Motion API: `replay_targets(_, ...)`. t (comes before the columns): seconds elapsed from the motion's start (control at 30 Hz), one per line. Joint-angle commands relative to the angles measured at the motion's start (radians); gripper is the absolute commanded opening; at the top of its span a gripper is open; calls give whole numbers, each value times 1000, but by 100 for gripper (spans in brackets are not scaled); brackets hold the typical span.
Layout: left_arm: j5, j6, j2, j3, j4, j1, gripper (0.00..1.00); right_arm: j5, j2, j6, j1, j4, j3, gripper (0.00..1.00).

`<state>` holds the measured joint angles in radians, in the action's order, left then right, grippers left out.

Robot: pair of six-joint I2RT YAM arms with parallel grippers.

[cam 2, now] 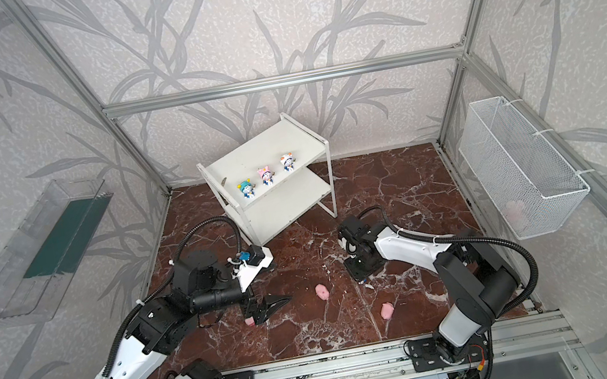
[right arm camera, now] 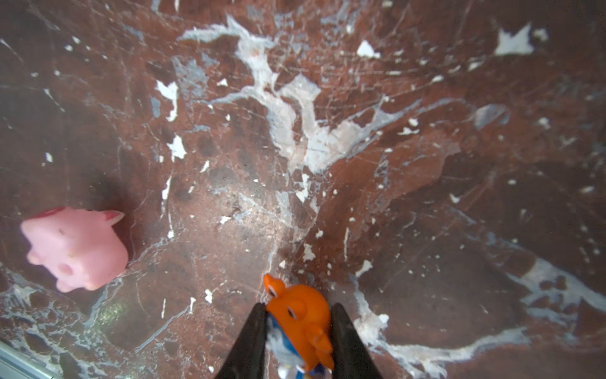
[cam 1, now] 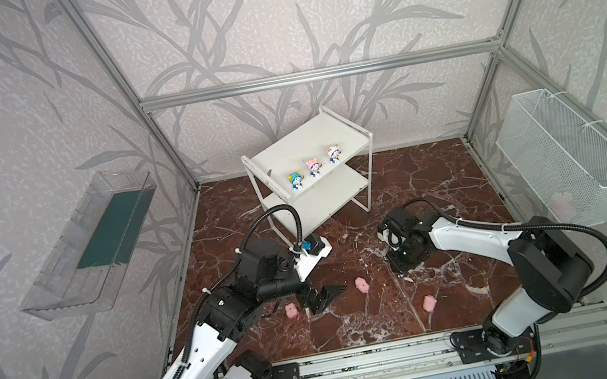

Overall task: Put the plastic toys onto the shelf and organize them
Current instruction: 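Carry the crab-hooded Doraemon up toward the top shelf with the right gripper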

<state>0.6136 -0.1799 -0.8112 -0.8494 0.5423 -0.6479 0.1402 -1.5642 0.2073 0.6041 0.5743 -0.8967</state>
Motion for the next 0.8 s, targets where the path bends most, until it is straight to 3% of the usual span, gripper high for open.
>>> replay_targets(0.0, -15, -4, 9, -21, 27, -12, 99, 21, 48, -10, 5, -17, 16, 22)
replay_targets(0.17, -96, -3, 50, -13, 6, -19, 99, 96, 115, -45, 6, -103, 21, 22)
replay_targets(0.43, -352, 29, 80, -38, -47, -22, 99, 241, 220, -176, 6, -266, -33, 23)
replay_targets(0.53, -445, 33, 70, -74, -48, -25, 99, 239, 254, -207, 3, -335, -67, 23)
replay_targets(0.77, -540, -5, 52, -176, -49, -30, 99, 286, 260, -224, -72, -353, -271, 23)
